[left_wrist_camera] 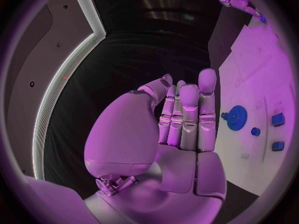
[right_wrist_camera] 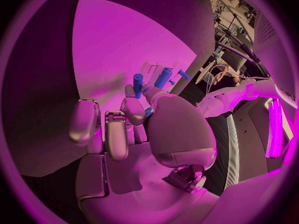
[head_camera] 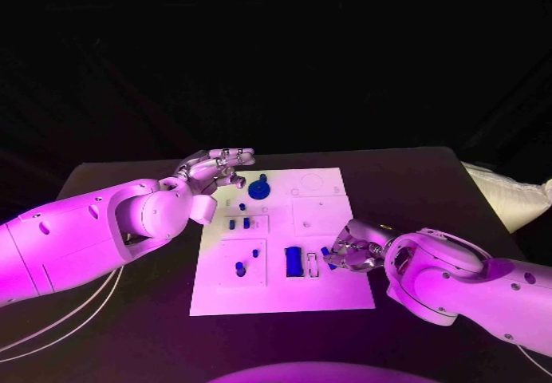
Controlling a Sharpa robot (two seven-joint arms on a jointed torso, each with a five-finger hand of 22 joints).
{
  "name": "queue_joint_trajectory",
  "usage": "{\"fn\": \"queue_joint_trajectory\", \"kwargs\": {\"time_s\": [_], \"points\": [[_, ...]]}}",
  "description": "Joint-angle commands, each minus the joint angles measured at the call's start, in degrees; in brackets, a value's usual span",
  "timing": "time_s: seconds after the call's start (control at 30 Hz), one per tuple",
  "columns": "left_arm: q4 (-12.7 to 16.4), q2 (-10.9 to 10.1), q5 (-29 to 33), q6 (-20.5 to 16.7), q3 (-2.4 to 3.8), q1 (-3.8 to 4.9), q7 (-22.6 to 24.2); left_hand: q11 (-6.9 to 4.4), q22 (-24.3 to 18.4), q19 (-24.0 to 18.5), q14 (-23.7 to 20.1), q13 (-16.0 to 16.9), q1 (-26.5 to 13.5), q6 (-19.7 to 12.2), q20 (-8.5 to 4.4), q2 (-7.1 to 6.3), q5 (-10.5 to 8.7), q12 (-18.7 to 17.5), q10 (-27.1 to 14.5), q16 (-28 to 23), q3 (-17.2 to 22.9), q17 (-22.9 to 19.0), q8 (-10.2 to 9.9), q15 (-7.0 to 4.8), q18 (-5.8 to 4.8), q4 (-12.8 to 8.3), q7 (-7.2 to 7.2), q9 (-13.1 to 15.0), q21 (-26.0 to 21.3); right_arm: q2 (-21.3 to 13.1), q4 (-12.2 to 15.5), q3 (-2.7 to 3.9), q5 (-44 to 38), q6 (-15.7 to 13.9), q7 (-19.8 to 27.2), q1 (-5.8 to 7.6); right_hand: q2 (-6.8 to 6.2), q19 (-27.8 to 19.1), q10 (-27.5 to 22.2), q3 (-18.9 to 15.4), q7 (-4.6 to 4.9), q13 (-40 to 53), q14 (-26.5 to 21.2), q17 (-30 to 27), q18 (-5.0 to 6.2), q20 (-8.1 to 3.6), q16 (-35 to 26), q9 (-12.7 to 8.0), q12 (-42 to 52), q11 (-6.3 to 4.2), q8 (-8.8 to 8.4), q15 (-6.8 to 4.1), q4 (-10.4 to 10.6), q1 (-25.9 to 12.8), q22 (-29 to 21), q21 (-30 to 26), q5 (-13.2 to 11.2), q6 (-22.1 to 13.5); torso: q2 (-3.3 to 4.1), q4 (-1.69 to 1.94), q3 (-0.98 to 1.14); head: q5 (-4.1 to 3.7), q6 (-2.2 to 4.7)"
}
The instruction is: Assemble the parts on the task board
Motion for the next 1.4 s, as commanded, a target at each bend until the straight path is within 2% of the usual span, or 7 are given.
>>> {"fn": "queue_joint_trajectory", "kwargs": {"time_s": [0.03,0.47,1.0,1.27,1.4], "points": [[0.2,0.0,-0.1,1.0,0.04,0.03,0.2,-0.10,-0.1,-0.4,-0.3,0.1,-0.1,-0.3,0.12,0.43,0.12,0.3,-0.3,-0.3,-0.2,-0.1,0.2,0.11,0.52,0.0,0.05,-0.1,-0.3,0.2,0.1,-0.01,2.7,-1.2,0.9,-0.04,-0.45,0.4,0.3,0.2,0.32,0.1,4.3,8.2,-0.79,-0.01,0.3,0.1,0.3,0.21,-0.12,-0.12,0.0,-0.5,0.1,0.3,-0.2,0.2,-0.02,0.00,-0.01,-0.01,-0.05],[0.2,-0.1,-0.1,1.1,0.04,0.03,0.1,-0.10,-0.1,-0.4,-0.3,0.1,-0.1,-0.3,0.12,0.43,0.12,0.3,-0.3,-0.3,-0.2,-0.1,0.2,0.11,0.52,0.0,0.05,-0.1,-0.3,1.6,0.0,-0.03,3.0,-0.9,1.8,-0.78,-0.84,0.3,0.4,0.6,0.26,0.4,4.3,8.2,-0.79,-0.04,0.3,0.1,0.6,0.15,-0.12,-0.17,-0.3,-0.4,0.1,0.3,0.2,0.3,0.00,0.02,0.00,0.12,-0.11],[0.4,-0.2,-0.1,1.1,0.04,0.03,0.1,-0.02,-0.3,-0.3,-0.4,0.1,-0.4,-0.4,0.16,0.58,0.11,0.4,-0.5,-0.2,-0.5,-0.1,0.3,0.17,0.53,0.2,0.14,-0.1,-0.6,2.9,-1.1,-0.04,2.4,1.7,0.5,-1.23,-1.20,0.2,0.3,0.4,0.34,0.2,4.3,8.0,-0.76,-0.03,0.1,0.3,0.3,0.24,-0.03,-0.11,0.6,-2.1,0.0,0.2,0.3,0.6,-0.02,0.06,-0.01,0.23,-0.28],[0.5,-0.3,-0.1,1.1,0.04,0.03,0.1,-0.02,-0.3,-0.3,-0.4,0.1,-0.4,-0.4,0.16,0.58,0.11,0.4,-0.5,-0.2,-0.5,-0.1,0.3,0.17,0.53,0.2,0.14,-0.1,-0.6,3.3,-1.2,-0.04,1.6,1.8,0.5,-1.29,-1.88,0.2,0.6,-1.7,0.22,0.7,4.3,8.0,-0.76,-0.02,0.1,0.6,0.9,0.20,0.24,-0.13,2.5,-5.1,0.0,0.2,1.8,1.1,-0.01,0.05,-0.02,0.30,-0.35],[0.5,-0.3,-0.1,1.1,0.04,0.03,0.0,0.00,-0.3,-0.3,-0.4,0.1,-0.5,-0.4,0.18,0.60,0.11,0.4,-0.5,-0.2,-0.6,-0.2,0.3,0.19,0.53,0.3,0.15,-0.1,-0.6,3.4,-1.0,-0.04,1.3,1.9,0.5,-1.31,-2.05,0.2,0.6,-3.4,0.10,0.8,4.3,7.9,-0.75,-0.11,0.0,0.9,0.9,0.09,0.32,-0.24,3.1,-5.8,-0.1,0.2,5.0,1.3,0.00,0.06,-0.03,0.39,-0.58]]}}
